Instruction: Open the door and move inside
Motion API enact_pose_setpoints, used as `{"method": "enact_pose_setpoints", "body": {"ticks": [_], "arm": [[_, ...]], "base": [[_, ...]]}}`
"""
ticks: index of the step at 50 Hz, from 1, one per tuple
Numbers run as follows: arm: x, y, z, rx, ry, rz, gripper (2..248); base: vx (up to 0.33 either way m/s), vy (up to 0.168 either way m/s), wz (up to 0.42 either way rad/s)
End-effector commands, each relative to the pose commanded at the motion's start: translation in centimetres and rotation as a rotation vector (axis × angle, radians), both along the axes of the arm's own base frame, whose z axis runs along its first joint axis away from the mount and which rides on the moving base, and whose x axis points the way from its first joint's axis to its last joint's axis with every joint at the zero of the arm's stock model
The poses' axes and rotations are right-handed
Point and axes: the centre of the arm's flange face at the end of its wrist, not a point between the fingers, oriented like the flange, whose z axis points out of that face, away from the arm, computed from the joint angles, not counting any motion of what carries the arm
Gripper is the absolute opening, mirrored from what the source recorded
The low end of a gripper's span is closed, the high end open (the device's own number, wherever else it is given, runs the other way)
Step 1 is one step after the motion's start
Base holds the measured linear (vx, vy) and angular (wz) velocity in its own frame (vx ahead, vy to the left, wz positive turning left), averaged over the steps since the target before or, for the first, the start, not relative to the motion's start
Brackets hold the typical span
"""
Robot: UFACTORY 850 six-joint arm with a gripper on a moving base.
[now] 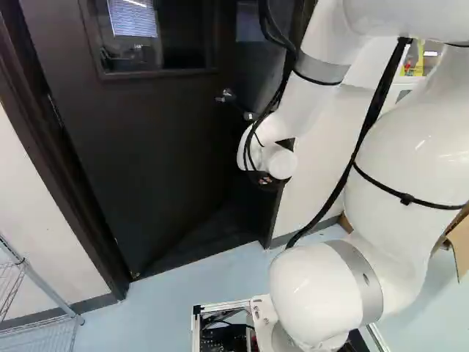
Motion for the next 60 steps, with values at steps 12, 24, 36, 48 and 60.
{"method": "enact_pose_setpoints", "body": {"ticks": [12,24,36,48,60], "arm": [[-2.0,-1.2,-0.1,0.0,0.0,-0.031,247],[-3.5,-2.6,-0.1,0.0,-0.001,-0.071,247],[-4.3,-3.4,-0.2,0.0,-0.002,-0.095,247],[-4.4,-3.4,-0.2,0.0,-0.002,-0.096,247],[-4.4,-3.4,-0.2,0.0,-0.002,-0.096,247]], "base": [[0.0,0.0,0.0],[0.0,0.0,0.0],[0.0,0.0,0.0],[0.0,0.0,0.0],[0.023,0.021,-0.04]]}}
